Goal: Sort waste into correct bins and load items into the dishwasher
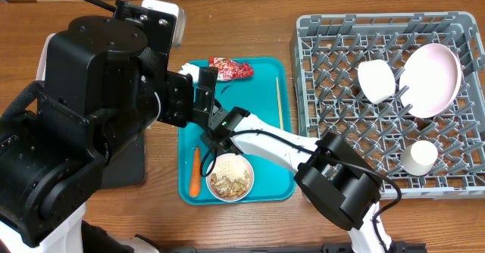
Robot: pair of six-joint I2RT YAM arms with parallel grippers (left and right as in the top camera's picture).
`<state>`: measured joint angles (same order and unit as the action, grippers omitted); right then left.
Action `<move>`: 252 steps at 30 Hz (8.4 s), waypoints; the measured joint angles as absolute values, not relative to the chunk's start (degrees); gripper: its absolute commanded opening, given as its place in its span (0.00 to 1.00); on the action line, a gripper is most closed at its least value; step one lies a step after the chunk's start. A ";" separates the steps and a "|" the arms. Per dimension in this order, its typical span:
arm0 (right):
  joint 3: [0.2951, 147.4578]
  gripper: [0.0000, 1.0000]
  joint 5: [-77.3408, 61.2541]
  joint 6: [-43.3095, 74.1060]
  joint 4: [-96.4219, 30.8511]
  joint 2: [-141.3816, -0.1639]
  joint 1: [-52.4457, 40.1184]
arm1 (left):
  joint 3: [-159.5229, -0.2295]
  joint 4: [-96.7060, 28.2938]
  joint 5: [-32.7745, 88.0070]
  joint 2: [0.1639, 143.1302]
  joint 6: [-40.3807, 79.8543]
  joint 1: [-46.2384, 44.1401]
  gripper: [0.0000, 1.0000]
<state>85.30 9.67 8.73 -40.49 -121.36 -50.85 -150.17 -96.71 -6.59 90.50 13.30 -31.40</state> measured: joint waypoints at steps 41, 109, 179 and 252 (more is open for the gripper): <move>83.29 0.55 -11.84 -18.96 -43.86 -115.04 -47.68 | -150.17 -96.71 -6.59 90.50 13.30 -31.40 1.00; 81.41 0.24 4.21 -6.00 -37.78 -119.42 -37.60 | -150.17 -96.71 -6.59 90.50 13.30 -31.40 1.00; 82.72 0.04 -4.08 2.35 -56.75 -117.82 -34.96 | -150.17 -96.73 -6.59 90.50 13.30 -31.40 1.00; 90.63 0.42 -2.94 13.45 -56.66 -123.66 -26.96 | -150.17 -96.71 -6.59 90.50 13.30 -31.40 1.00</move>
<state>90.63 -2.94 13.45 -56.66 -123.66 -26.96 -150.17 -96.71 -6.59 90.50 13.30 -31.40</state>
